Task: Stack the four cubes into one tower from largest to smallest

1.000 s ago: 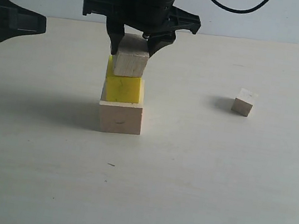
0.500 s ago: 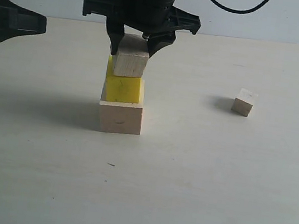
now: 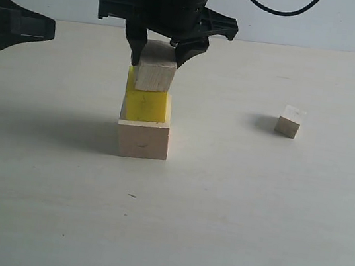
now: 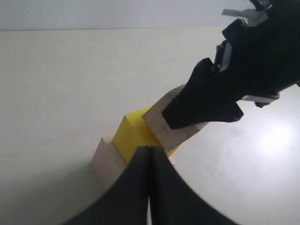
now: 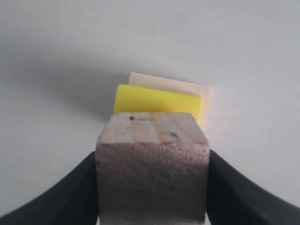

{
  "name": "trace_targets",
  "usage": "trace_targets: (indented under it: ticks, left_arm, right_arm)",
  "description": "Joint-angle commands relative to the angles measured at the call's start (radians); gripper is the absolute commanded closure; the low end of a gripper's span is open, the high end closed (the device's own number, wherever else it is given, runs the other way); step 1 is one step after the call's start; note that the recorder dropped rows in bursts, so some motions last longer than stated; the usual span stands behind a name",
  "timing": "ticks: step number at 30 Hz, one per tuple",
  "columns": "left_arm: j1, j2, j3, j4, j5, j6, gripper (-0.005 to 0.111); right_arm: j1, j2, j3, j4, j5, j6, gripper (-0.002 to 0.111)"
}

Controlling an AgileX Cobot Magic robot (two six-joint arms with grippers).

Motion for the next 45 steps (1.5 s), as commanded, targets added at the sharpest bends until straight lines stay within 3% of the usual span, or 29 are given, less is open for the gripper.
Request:
trace_targets:
  ticks: [1,12,19,22,28,29,37,45]
  left_arm:
    - [0.000,-0.006,0.002,-0.006,0.007,0.001,0.107]
    - [0.000,-0.006,0.002,-0.006,0.007,0.001,0.107]
    - [0.000,-0.006,0.002,-0.006,0.007,0.001,0.107]
    - [0.000,-0.006,0.002,-0.006,0.007,0.001,0.107]
    - [0.000,-0.006,0.002,-0.006,0.007,0.001,0.107]
    - [0.000,-0.006,0.002,-0.006,0.007,0.001,0.107]
    - [0.000,-0.006,0.002,-0.006,-0.001,0.001,0.107]
    - [0.000,-0.006,0.002,-0.006,0.016,0.001,0.107]
  right_arm:
    - [-0.001,-0.007,0.000,-0.007,-0.006,-0.018,0.040]
    - [-0.001,-0.035,0.000,0.027,-0.022,-0.018,0.036]
    - [-0.001,-0.099,-0.097,-0.006,-0.006,-0.018,0.037]
    - [-0.001,-0.111,-0.131,-0.115,-0.006,-0.018,0.048]
    - [-0.001,-0.109,-0.128,-0.263,-0.006,-0.126,0.104]
    - [-0.001,-0.109,-0.128,-0.262,-0.006,-0.135,0.108]
    - [-0.067,-0.109,-0.100,-0.262,-0.006,-0.150,0.108]
    - [-0.118,-0.111,0.078,-0.131,-0.006,-0.183,0.108]
